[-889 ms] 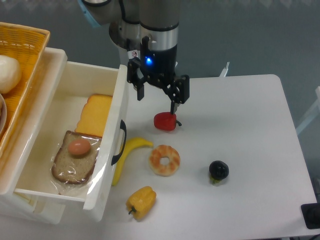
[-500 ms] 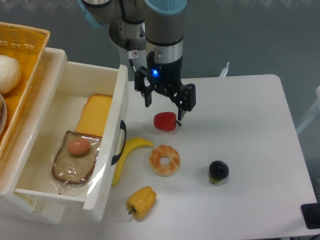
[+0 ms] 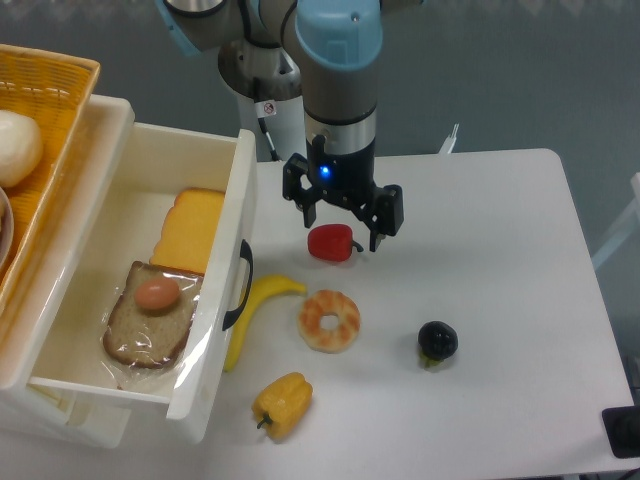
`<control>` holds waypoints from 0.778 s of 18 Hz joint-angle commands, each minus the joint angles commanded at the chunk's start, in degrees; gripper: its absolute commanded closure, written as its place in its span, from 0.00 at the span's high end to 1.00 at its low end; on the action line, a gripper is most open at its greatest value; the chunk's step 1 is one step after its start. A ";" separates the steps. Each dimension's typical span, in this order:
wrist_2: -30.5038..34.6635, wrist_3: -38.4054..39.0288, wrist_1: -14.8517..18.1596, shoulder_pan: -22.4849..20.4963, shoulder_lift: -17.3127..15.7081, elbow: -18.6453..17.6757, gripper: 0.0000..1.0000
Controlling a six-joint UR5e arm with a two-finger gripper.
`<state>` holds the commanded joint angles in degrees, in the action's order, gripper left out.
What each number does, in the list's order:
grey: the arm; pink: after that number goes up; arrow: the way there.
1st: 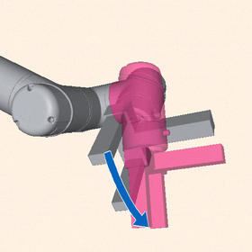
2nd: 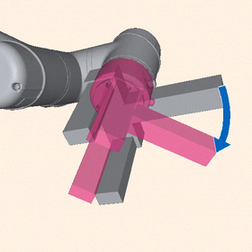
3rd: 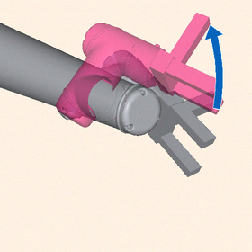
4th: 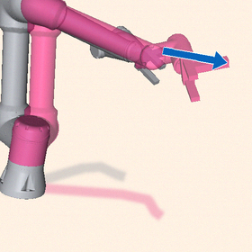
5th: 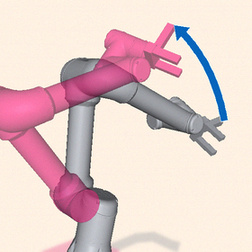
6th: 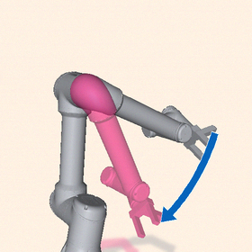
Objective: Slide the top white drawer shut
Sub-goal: 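Move the gripper down and toward the open white drawer's front panel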
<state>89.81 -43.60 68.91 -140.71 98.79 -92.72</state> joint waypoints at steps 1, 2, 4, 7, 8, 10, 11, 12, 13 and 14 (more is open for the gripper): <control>1.49 0.44 0.00 0.00 0.35 0.09 1.00; 2.64 0.62 0.00 0.09 0.88 0.17 1.00; 3.96 1.24 -0.26 0.09 2.46 0.35 1.00; 3.97 8.33 -0.53 0.26 4.04 0.53 1.00; 3.97 9.58 -0.70 0.26 4.66 0.53 1.00; 3.97 10.20 -1.40 0.35 5.80 0.62 1.00; 3.97 10.21 -1.84 0.44 6.33 0.62 1.00; 3.79 10.21 -2.02 0.44 7.03 0.96 1.00; 3.53 10.21 -2.11 0.79 7.90 1.58 1.00; 3.01 10.12 -2.11 1.31 8.70 2.28 1.00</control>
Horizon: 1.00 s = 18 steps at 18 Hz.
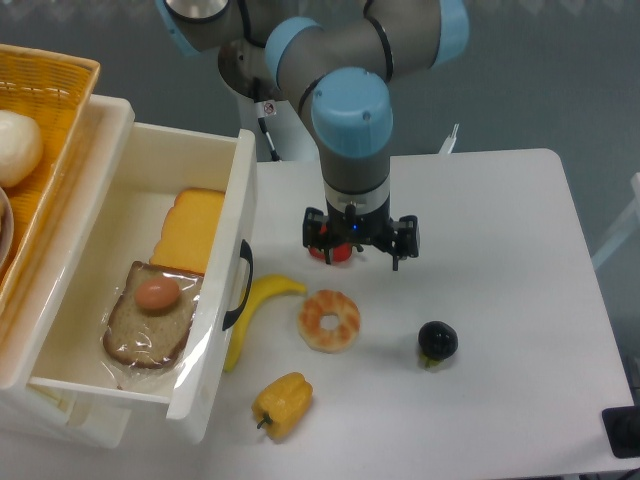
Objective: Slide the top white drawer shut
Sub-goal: 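Move the gripper down and toward the open white drawer's front panel, then push the drawer front with the gripper side to slide it inward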
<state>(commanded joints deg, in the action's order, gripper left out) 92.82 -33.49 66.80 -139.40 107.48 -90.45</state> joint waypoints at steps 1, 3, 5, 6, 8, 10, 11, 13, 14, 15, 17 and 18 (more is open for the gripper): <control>-0.18 0.00 0.00 0.27 0.79 0.36 1.00; -0.62 0.09 0.00 0.44 2.37 0.36 1.00; -2.19 1.31 0.00 0.88 3.34 0.71 1.00; -3.94 2.01 0.00 0.71 3.61 0.71 1.00; -6.85 2.37 0.09 0.53 4.75 0.54 1.00; -7.39 3.07 0.09 0.53 5.72 0.71 1.00; -8.43 3.42 0.09 0.53 5.98 0.80 1.00; -11.33 3.69 0.09 0.45 6.25 0.80 1.00; -11.87 3.78 0.17 0.36 6.25 0.80 1.00; -12.22 3.78 0.26 0.01 6.25 0.80 1.00; -13.27 3.95 0.44 0.01 6.34 0.71 1.00; -13.71 4.39 0.44 0.09 6.34 0.71 1.00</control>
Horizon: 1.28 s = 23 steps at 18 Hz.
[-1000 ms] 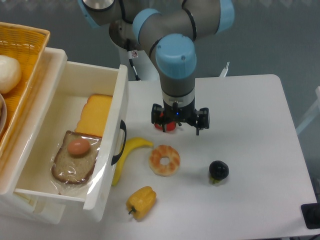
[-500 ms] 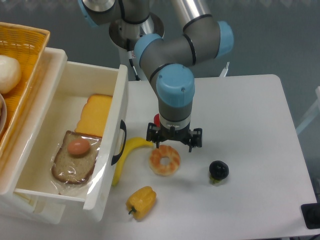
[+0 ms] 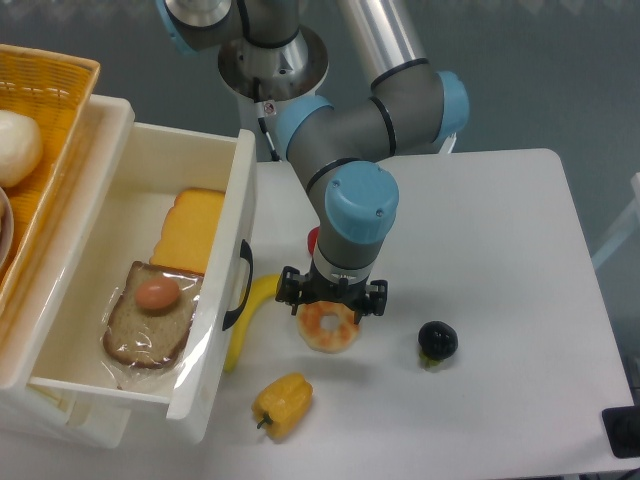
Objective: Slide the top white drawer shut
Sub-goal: 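Push the drawer front with the gripper side to slide it inward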
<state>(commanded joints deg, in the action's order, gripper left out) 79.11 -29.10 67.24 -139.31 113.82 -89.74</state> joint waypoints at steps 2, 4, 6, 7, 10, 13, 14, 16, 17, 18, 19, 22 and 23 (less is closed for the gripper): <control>-0.53 0.18 0.09 0.00 0.00 -0.09 1.00; -1.67 0.18 0.09 0.09 0.00 -0.35 1.00; -2.46 0.18 0.18 0.18 0.00 -0.44 1.00; -2.55 0.18 0.18 0.26 -0.09 -0.53 1.00; -2.64 0.18 0.18 0.44 -0.09 -0.62 1.00; -3.61 0.00 0.18 0.44 -0.09 -0.62 1.00; -3.69 0.00 0.18 0.44 -0.09 -0.62 1.00; -3.70 0.00 0.18 0.70 -0.18 -0.62 1.00; -3.61 0.00 0.18 0.97 -0.18 -0.62 1.00; -3.69 0.00 0.18 0.97 -0.18 -0.62 1.00; -3.70 0.00 0.18 0.97 -0.18 -0.62 1.00; -3.70 0.09 0.26 1.14 -0.35 -0.62 1.00; -3.70 0.09 0.26 1.14 -0.35 -0.70 1.00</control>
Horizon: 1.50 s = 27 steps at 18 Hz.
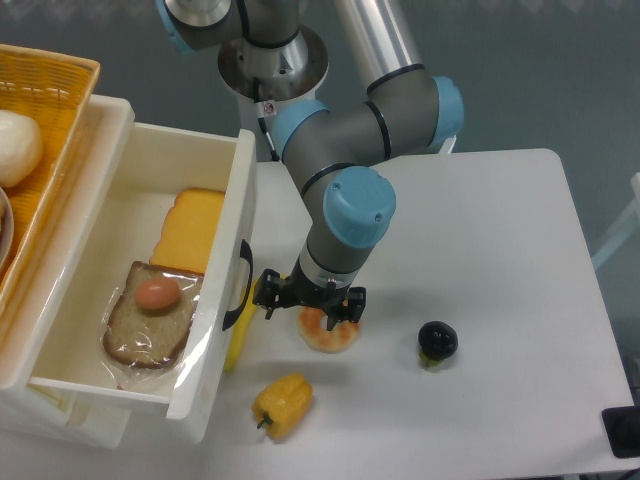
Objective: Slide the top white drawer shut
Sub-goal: 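Push the drawer front with the gripper side to slide it inward, then keep pushing the drawer front until it sits flush with the cabinet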
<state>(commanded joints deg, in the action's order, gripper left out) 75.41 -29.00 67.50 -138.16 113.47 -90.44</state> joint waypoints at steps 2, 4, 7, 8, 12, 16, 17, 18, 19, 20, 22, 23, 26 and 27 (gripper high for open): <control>0.00 -0.09 0.00 0.35 -0.09 0.00 1.00; 0.00 0.00 0.09 0.70 -0.26 0.09 1.00; -0.26 -0.09 0.88 1.05 -0.44 0.00 1.00; -0.61 -0.09 0.88 1.05 -0.44 0.09 1.00; -1.32 -0.09 1.32 1.49 -1.67 0.09 1.00; -1.84 -0.09 2.37 2.46 -1.93 0.09 1.00; -2.11 -0.09 2.46 2.55 -2.46 0.09 1.00; -2.46 -0.09 2.46 2.72 -2.63 0.00 1.00; -2.55 0.00 2.55 3.16 -2.64 0.00 1.00; -2.55 0.00 2.55 3.43 -2.72 0.09 1.00; -2.55 -0.17 2.55 3.95 -3.25 0.00 1.00; -2.55 -0.35 2.46 4.30 -3.34 0.09 1.00; -2.46 -0.44 2.37 5.88 -3.34 0.17 1.00; -2.55 -0.44 2.37 6.15 -3.34 0.17 1.00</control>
<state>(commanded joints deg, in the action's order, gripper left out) 72.86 -29.44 69.87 -132.01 110.13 -90.26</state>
